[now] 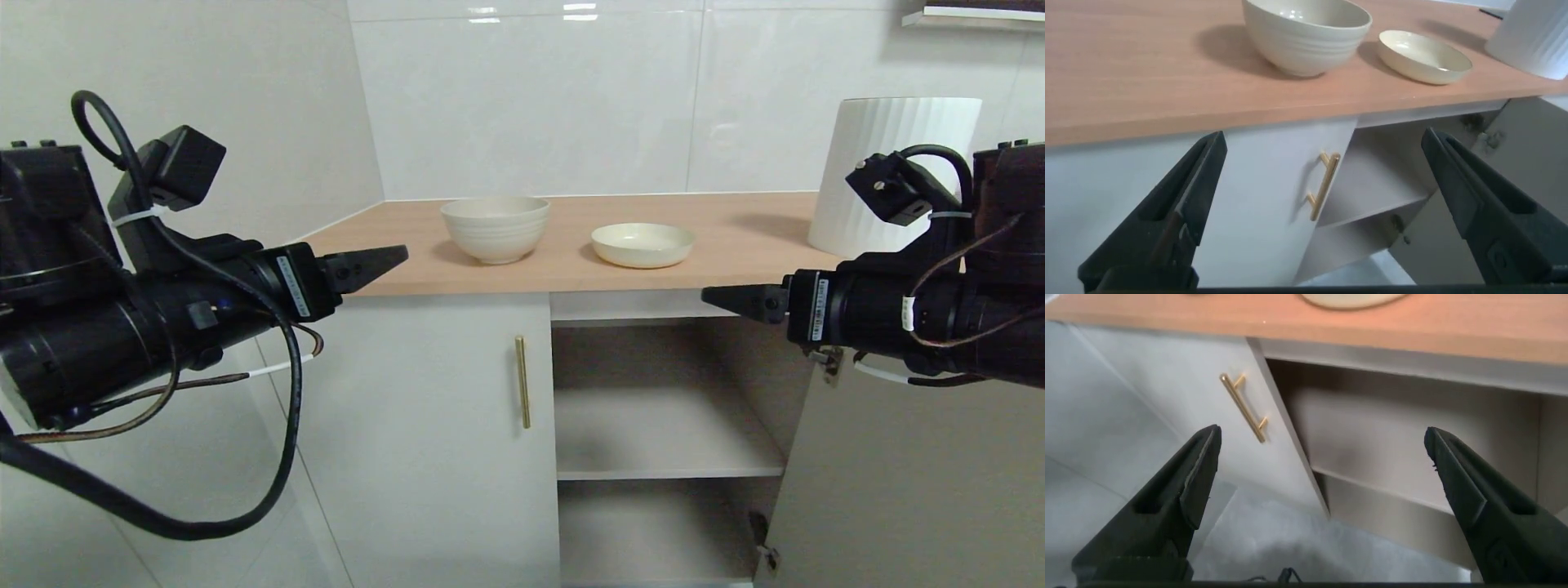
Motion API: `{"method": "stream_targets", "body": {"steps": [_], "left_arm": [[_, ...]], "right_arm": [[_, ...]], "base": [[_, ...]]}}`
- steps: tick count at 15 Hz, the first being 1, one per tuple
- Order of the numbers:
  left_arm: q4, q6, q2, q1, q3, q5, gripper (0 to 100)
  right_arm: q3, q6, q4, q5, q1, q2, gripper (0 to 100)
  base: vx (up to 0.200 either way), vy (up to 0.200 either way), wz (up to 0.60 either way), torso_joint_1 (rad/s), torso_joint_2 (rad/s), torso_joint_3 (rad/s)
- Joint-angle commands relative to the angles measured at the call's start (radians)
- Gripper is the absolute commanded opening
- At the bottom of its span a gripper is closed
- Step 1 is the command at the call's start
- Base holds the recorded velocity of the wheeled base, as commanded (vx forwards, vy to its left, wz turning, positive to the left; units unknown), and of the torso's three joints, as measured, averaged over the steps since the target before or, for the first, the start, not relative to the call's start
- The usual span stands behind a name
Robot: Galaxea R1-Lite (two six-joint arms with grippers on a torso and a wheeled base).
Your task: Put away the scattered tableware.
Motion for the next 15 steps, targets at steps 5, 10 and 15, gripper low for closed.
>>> {"method": "stream_targets", "body": {"steps": [5, 10, 15], "left_arm": [[0.001, -0.002, 0.034, -0.009, -0.011, 0.002, 100], [0.006, -0.002, 0.076, -0.009, -0.033, 0.005, 100], [0.133, -0.005, 0.097, -0.007, -0.094, 0.008, 100]], "right_arm": [[0.003, -0.006, -0.002, 0.0, 0.001, 0.005, 100], [0.002, -0.006, -0.015, 0.0, 0.001, 0.026, 100], [0.0, -0.006, -0.035, 0.0, -0.002, 0.052, 100]], "base": [[0.0, 0.0, 0.0, 0.092, -0.33, -0.262], [0.0, 0.0, 0.0, 0.172, -0.49, -0.29], [0.0, 0.0, 0.0, 0.194, -0.47, -0.278]]}}
